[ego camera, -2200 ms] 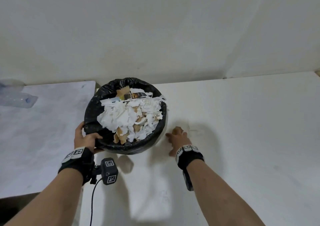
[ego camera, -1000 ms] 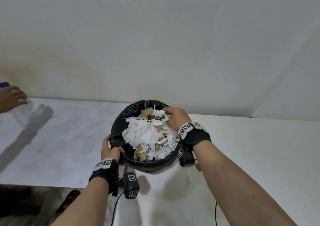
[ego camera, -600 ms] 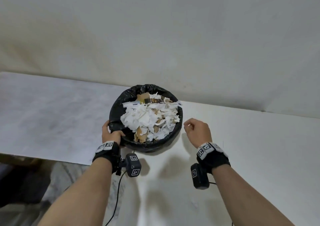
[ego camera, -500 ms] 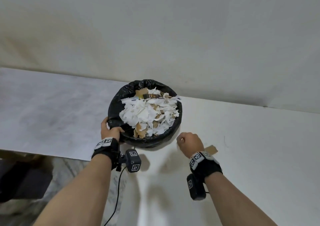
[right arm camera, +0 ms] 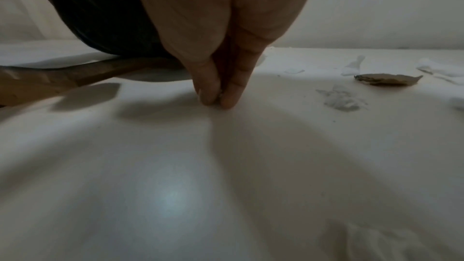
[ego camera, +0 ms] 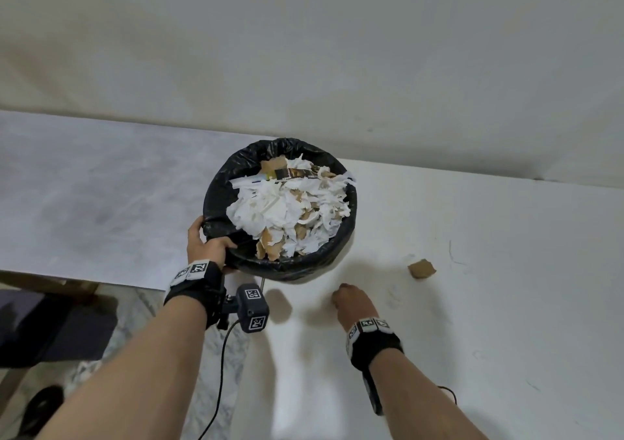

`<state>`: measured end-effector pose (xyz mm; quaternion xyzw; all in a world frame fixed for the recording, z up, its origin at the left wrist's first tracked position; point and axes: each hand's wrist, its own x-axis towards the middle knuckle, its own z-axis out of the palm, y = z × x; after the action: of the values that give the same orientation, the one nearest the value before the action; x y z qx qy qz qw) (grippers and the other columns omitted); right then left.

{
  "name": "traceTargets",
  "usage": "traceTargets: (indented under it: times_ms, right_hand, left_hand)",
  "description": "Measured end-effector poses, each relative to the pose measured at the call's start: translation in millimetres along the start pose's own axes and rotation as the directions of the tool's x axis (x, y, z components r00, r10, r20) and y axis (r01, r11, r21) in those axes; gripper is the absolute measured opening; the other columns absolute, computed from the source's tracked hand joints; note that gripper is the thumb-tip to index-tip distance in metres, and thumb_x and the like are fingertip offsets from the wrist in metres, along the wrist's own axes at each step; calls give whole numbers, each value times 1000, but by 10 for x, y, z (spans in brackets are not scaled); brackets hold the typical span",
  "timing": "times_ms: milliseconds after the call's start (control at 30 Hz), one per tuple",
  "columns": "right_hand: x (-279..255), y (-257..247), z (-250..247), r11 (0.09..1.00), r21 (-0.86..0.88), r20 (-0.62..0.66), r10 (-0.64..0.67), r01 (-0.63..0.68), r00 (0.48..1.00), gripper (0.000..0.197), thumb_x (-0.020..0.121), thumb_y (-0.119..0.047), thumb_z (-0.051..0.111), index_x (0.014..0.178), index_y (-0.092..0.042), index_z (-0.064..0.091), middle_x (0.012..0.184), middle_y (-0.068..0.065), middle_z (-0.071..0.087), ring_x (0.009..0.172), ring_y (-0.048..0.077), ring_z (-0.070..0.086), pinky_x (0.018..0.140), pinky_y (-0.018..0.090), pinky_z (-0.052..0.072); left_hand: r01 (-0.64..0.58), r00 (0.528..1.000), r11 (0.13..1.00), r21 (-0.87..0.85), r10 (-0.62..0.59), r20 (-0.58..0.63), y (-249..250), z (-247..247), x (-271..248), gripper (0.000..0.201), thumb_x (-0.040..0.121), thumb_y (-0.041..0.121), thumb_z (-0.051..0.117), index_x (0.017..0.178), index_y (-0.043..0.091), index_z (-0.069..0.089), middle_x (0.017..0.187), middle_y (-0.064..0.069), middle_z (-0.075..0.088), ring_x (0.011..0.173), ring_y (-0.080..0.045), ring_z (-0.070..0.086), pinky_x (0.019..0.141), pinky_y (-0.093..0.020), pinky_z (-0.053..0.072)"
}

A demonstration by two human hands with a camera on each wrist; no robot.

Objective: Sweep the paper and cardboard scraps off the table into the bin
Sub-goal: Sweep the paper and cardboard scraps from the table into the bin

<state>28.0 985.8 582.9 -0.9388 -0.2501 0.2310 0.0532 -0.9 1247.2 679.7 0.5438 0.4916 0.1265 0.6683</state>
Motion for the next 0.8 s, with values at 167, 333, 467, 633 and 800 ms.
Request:
traceTargets:
  times_ms: [167,333,467,633,800]
  right_hand:
    - [-97,174,-214,953,294,-98,100,-68,990,21,78,-3,57,88,-5,75,96,13,74,93,28,68,79,28,52]
    - [-376,417,-940,690,722,-435,402,46,805,12,81,-6,69,89,-8,77,86,9,75,77,23,69,80,32,55]
    - [-647,359,-1413,730,657,-557,303,187,774,19,86,-6,64,99,-13,75,94,4,75,86,14,68,81,16,50]
    - [-784,246,-1434,875,463,-470,110,139,876,34,93,-7,46,118,-18,67,113,-4,67,97,14,61,86,27,50]
    - [-1008,672,-1200,813,579,-612,378,67,695,29,85,0,52,104,-11,71,105,3,67,94,18,62,87,30,50]
  left_hand:
    - [7,1000,1000,-1,-7,16,-50,28,-62,86,72,-16,50,136,41,46,116,-9,60,81,-34,64,71,-54,59]
    - [-4,999,1000,10,4,45,-73,163,-218,85,73,-16,50,136,40,47,114,-9,59,82,-34,62,75,-59,58]
    - [-14,996,999,39,11,89,-113,394,-389,84,72,-15,52,134,42,47,114,-10,62,83,-37,64,75,-58,59]
    - [-34,983,995,90,17,184,-248,720,-596,84,75,-14,52,140,39,43,113,-11,62,88,-39,64,71,-55,59]
    - [-45,985,991,128,23,172,-471,847,-662,87,73,-12,52,140,41,41,117,-9,61,92,-39,64,71,-58,59]
